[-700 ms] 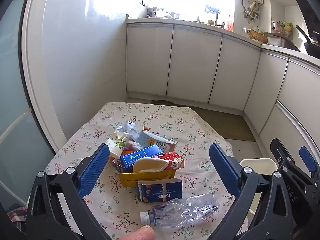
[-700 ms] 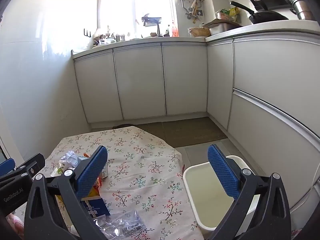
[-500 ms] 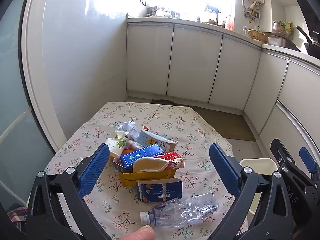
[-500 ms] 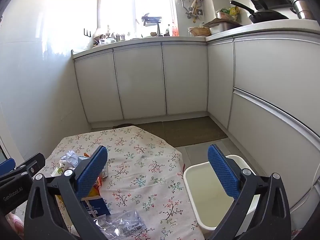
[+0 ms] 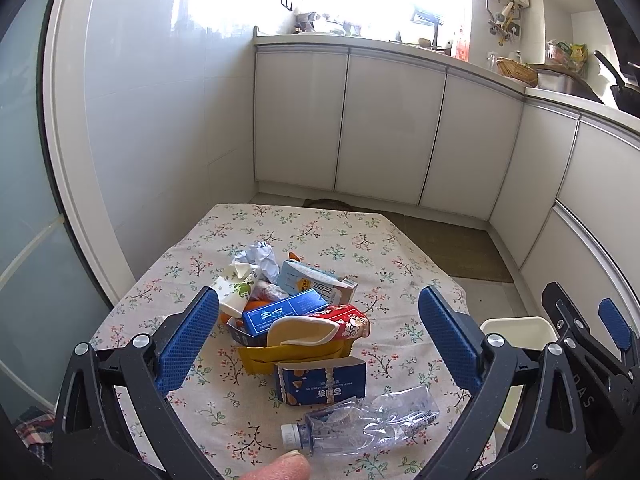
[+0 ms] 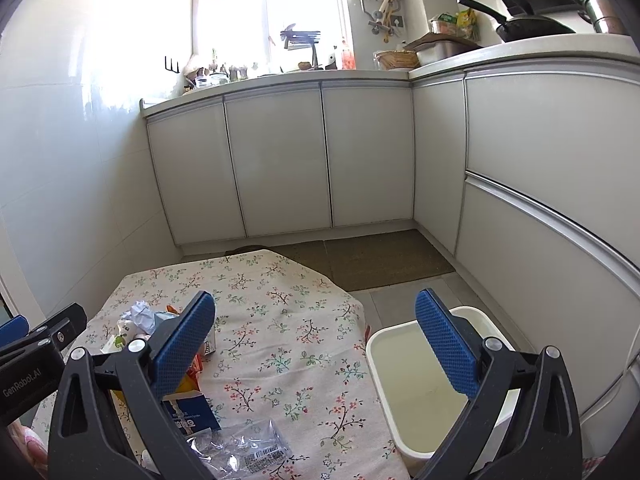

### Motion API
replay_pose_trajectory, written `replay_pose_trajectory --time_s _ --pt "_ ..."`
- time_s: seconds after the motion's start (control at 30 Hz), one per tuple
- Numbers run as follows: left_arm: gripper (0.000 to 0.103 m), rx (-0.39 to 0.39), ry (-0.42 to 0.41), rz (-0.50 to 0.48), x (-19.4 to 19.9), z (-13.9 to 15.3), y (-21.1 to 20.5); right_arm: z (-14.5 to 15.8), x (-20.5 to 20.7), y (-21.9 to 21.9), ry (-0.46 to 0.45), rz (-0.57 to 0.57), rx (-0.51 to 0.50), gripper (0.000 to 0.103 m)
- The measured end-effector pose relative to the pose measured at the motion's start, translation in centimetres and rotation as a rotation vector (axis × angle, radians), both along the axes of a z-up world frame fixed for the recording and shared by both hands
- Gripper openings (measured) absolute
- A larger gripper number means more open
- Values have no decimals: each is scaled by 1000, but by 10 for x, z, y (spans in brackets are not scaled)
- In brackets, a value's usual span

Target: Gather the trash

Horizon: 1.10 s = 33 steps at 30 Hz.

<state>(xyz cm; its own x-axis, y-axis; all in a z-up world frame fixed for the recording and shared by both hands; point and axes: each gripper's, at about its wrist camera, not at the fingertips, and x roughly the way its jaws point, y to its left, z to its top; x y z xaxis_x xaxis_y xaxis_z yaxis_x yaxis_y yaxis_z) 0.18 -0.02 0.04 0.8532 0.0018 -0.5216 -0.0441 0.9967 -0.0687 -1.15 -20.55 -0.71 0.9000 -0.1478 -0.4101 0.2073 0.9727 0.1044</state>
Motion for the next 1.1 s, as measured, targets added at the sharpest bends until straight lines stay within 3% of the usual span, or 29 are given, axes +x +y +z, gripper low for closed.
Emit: replay_pose_trajectory --time_s 0.47,0.7,0.97,1.1 --pt "96 12 13 3 4 -2 -1 -5 3 1 4 0 13 98" --pt "96 25 44 7 7 -6 0 -6 5 -4 -5 -1 72 98" --pt "96 14 65 18 12 -12 4 -8 11 2 32 18 52 98" --pt "96 -1 115 35 17 -18 11 -13 16 6 70 35 48 98"
